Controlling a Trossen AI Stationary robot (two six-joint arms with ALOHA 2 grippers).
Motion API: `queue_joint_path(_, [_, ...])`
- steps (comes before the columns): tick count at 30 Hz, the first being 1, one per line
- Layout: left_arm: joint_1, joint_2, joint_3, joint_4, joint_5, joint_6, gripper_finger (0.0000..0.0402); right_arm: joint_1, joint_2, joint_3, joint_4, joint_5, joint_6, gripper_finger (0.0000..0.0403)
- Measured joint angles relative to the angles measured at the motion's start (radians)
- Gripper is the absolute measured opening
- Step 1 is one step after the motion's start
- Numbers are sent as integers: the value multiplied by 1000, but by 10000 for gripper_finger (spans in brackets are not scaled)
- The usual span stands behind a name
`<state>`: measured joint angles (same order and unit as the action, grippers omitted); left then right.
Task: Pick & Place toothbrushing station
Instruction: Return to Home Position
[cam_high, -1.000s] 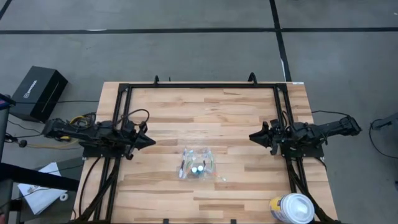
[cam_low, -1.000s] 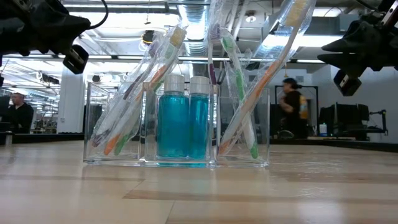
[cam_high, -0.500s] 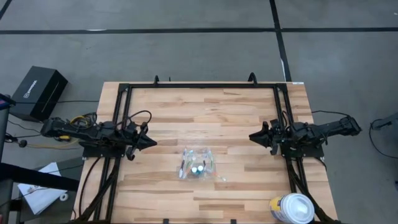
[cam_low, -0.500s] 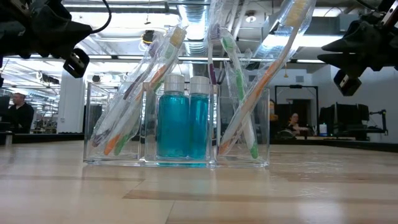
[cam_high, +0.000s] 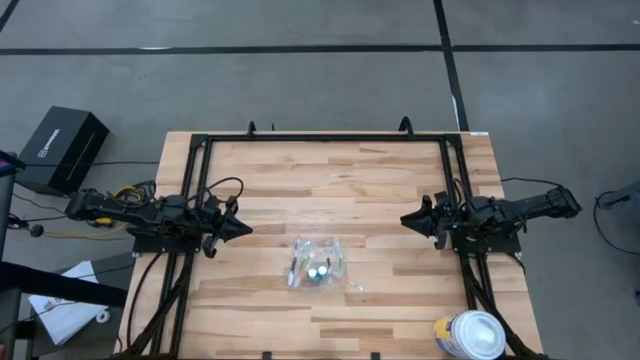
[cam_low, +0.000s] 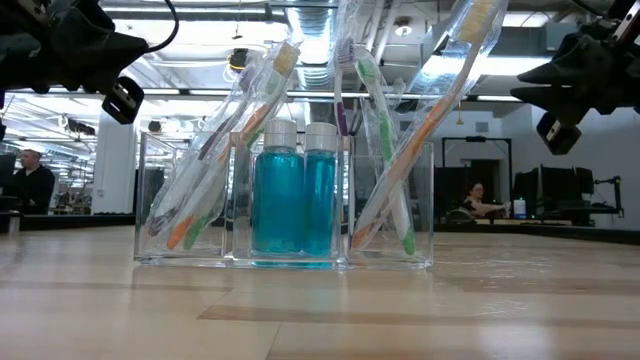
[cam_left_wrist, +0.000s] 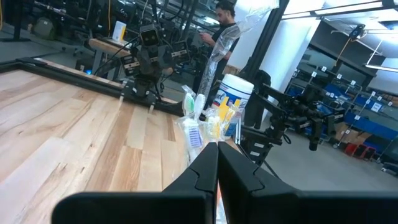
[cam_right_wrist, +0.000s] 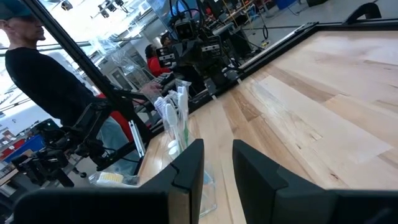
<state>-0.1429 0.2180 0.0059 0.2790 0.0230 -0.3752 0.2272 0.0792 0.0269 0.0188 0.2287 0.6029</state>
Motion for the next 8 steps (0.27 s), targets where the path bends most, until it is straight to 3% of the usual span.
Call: queue_joint_path(8, [0,0,0,2,0,0,2,0,0,0,-12,0,0,77])
